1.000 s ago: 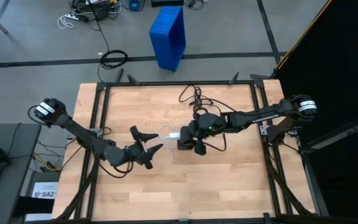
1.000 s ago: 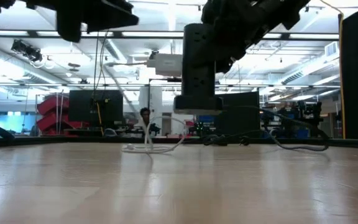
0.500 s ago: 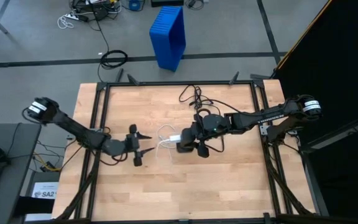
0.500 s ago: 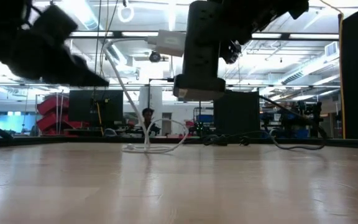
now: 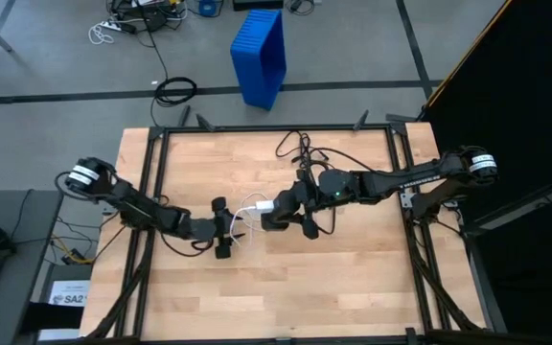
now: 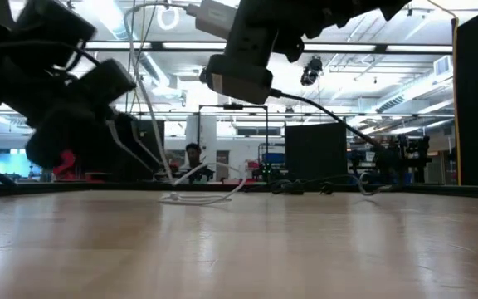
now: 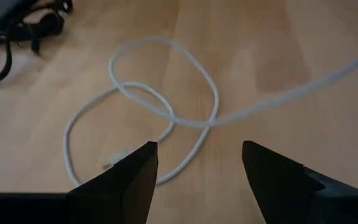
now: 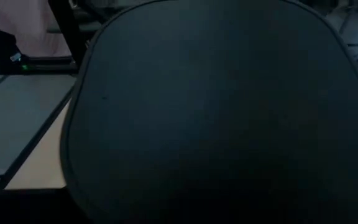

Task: Insert USB
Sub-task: Insert the charger adapter into the black outlet extension

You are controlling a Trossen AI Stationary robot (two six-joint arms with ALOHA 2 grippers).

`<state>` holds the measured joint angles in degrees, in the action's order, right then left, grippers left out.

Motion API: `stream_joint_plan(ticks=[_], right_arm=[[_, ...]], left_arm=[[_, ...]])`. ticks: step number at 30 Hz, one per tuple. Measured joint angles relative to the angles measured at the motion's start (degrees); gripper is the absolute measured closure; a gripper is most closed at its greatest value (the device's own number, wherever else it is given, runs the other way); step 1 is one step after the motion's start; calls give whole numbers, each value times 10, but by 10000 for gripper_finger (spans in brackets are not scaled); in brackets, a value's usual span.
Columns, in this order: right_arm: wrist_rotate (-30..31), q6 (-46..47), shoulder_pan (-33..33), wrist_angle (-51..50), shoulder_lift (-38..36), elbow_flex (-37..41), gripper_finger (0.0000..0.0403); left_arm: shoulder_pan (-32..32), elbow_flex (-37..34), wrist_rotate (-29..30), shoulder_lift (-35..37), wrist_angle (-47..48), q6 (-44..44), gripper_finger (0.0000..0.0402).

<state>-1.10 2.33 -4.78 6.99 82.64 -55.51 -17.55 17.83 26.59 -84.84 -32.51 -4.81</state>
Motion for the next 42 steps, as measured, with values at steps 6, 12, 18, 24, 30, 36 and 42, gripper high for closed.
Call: stream_joint_plan(ticks=[6, 12, 18, 24, 30, 36, 42], right_arm=[[-1, 0, 0, 8, -8, 0, 176], [-2, 0, 0, 46, -16, -2, 176], [-15, -6, -3, 25, -15, -28, 176], [-31, -14, -10, 24, -15, -36, 176], [-28, -13, -9, 22, -15, -37, 176], [-31, -11, -10, 20, -15, -37, 176], [-30, -10, -17, 19, -15, -37, 176]], left_arm=[[29, 27, -40, -30, 1, 31, 184], [55, 53, -43, -42, 7, 62, 184], [85, 54, -43, -42, 40, 74, 184], [118, 54, -120, -51, 48, 90, 184], [144, 56, -161, -50, 69, 105, 186], [169, 56, -188, -50, 74, 123, 217], [179, 64, -191, -44, 78, 123, 237]])
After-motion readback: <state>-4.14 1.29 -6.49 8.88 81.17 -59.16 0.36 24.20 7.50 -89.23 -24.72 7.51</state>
